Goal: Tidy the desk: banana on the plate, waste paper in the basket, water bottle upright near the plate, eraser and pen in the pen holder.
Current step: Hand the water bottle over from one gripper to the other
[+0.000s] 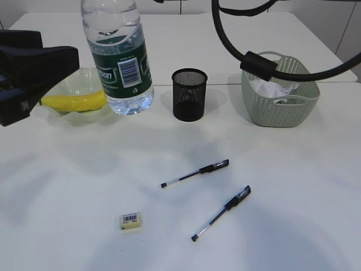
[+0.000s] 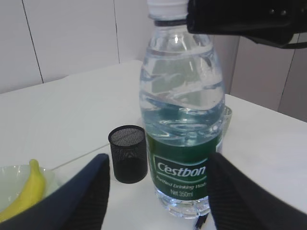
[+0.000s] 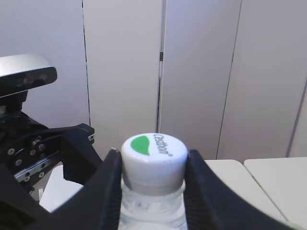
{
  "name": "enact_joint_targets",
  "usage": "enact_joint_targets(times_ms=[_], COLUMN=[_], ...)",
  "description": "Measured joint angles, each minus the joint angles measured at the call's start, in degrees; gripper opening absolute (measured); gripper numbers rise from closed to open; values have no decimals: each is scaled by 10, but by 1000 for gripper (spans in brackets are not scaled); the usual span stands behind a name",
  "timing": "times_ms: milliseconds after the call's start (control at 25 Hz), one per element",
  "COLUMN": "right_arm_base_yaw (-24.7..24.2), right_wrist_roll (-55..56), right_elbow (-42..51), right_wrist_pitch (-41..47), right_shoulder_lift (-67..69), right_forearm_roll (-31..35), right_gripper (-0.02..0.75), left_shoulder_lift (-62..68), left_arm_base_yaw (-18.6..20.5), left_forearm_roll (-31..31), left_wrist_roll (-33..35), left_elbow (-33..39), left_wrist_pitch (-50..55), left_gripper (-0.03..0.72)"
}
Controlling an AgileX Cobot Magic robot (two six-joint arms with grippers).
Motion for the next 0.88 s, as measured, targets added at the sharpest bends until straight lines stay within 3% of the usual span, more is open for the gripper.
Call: enact_joint_targets(times_ms=[640, 880], right_arm_base_yaw=[28, 44], right_wrist_roll=[-11, -11], right_elbow=[-9, -33], right_wrist_pitch=[4, 5], right_shoulder_lift=[0, 0], right_forearm_roll=[1, 1], right_gripper=[234, 234], left_shoulder_lift=[0, 0], left_arm_base_yaw=[-2, -2], left_forearm_roll=[32, 45], left_wrist_roll=[-24, -45], left_elbow=[0, 0], left_wrist_pitch=[-1, -1], left_gripper=[456, 499])
